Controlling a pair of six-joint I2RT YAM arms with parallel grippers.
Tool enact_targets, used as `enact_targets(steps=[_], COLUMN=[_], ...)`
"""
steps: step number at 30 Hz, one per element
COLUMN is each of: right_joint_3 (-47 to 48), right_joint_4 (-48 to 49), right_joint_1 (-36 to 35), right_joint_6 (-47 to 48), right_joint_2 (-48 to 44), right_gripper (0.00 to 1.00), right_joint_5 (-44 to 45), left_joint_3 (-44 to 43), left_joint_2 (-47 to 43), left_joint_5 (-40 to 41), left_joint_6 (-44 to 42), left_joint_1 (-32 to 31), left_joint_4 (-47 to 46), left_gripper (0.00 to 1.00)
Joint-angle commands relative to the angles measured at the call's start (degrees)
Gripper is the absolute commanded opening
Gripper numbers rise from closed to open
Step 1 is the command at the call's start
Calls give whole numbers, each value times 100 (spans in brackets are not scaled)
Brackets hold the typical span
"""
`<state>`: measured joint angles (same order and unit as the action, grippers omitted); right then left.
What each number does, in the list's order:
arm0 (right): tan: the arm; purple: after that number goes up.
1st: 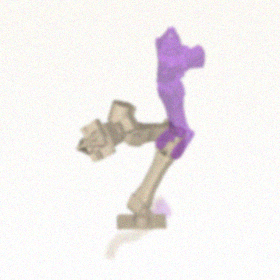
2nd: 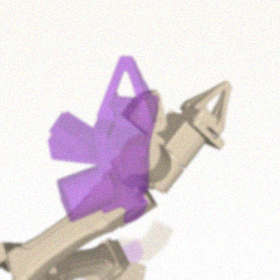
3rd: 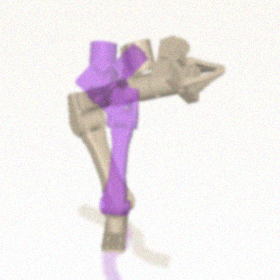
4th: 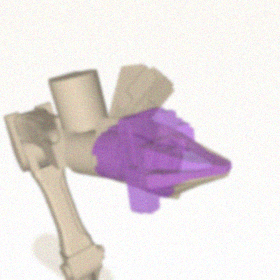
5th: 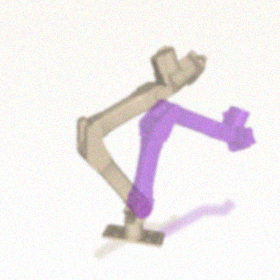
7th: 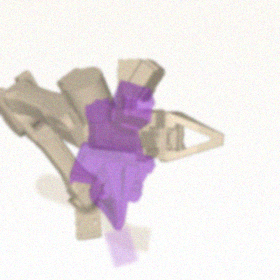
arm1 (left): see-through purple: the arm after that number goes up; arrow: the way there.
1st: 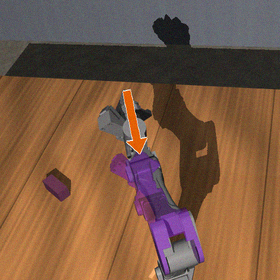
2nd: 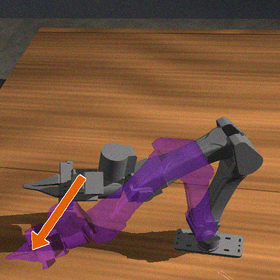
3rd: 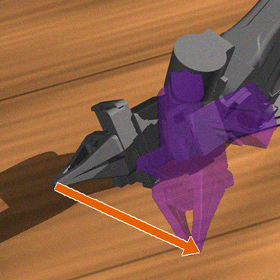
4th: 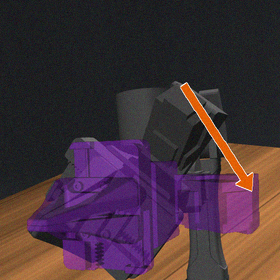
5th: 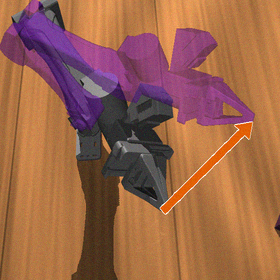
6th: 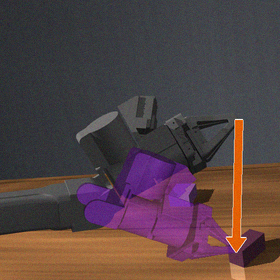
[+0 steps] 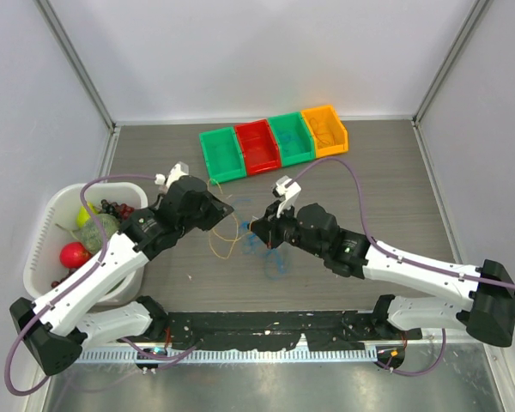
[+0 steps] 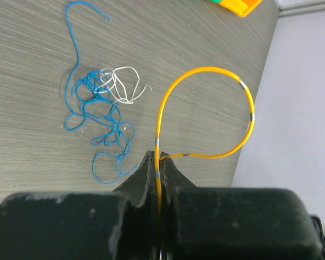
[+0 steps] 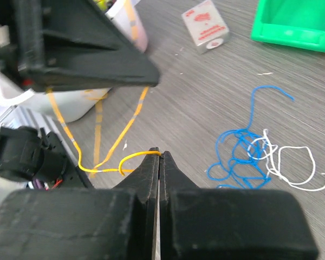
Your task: Untangle the cables
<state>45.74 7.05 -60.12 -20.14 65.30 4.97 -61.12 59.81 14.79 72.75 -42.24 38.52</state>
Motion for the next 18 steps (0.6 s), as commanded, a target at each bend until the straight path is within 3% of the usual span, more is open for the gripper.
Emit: enact_targets(steps=[1,11,13,16,18], right_joint_3=[23,94,50,49,67], right_joint_4=[-28,-889,-994,-1249,-1635], right_joint_1=[272,738,870,914,914], right_joint_6=[-482,-385,-350,-289,-245], right_joint_2=[158,203,168,28,-209], right_gripper=[1,3,11,38,47], right_joint_5=[382,-128,-399,-734,-717], left_joint_3=[39,206,267,276,189], left_joint_2=[-145,4,48,188,285], left_joint_5=[-484,-1765,-1918,-1979,-1945], left_joint_6=[-217,-261,-279,-384,-533], left_joint_1=[49,330,409,462,480], left_joint_4=[-309,-837,-916,-943,-865], left_gripper=[0,0,0,0,0])
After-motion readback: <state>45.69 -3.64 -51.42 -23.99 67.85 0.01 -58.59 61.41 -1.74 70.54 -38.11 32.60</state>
